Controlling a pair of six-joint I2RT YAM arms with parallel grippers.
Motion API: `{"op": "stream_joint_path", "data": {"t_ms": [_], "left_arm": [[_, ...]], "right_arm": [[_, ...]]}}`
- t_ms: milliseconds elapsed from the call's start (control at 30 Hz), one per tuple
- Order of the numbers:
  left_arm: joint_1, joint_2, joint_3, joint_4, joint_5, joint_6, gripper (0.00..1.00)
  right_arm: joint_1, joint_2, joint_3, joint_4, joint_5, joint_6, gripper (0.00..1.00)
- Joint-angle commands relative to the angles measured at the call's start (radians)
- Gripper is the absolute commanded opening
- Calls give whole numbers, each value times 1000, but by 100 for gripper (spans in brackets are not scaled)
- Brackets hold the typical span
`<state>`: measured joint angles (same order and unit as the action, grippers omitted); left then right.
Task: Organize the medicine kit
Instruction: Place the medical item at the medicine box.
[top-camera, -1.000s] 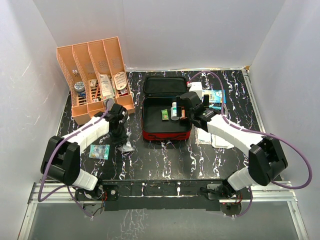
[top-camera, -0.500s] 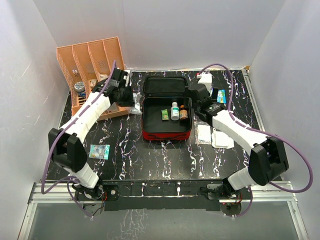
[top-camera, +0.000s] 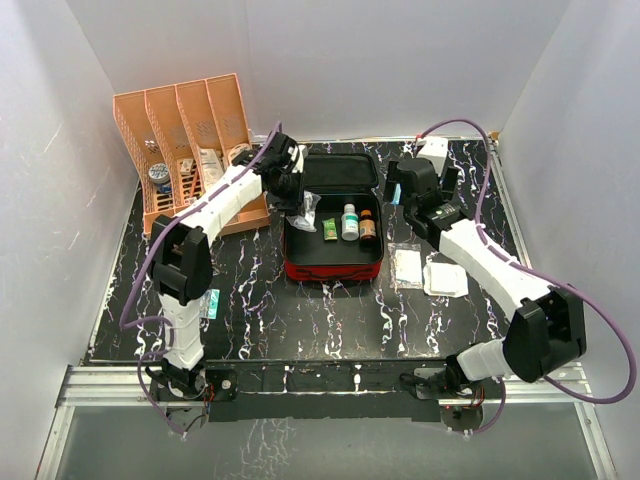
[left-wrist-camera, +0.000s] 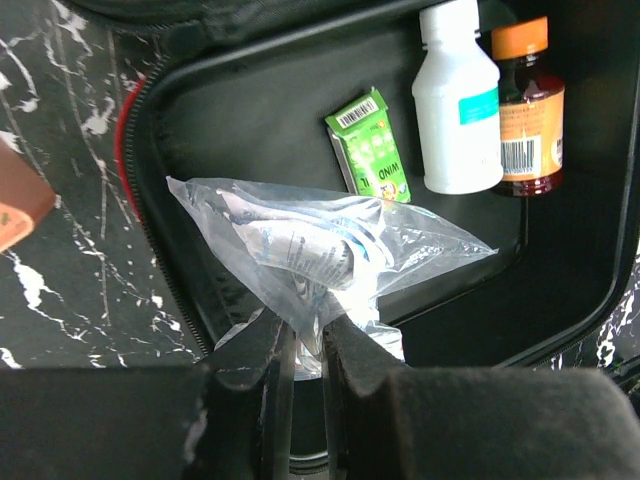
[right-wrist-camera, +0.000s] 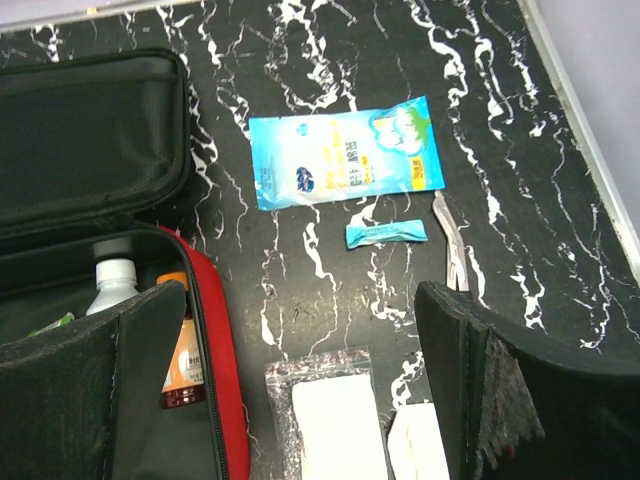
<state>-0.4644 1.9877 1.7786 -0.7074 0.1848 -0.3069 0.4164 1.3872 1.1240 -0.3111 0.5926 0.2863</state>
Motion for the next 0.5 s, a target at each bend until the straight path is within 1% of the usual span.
{"op": "stream_joint_path", "data": {"t_ms": [0, 167, 467], "left_arm": [[-26, -6, 9, -23, 36, -15, 0], [-32, 16, -30, 0, 23, -43, 0], [-32, 67, -53, 36, -8, -72, 0]], "right_arm": [[-18, -65, 13, 36, 41, -4, 98], [-30, -94, -8, 23, 40, 2, 98], [-33, -130, -23, -1, 42, 5, 98]]}}
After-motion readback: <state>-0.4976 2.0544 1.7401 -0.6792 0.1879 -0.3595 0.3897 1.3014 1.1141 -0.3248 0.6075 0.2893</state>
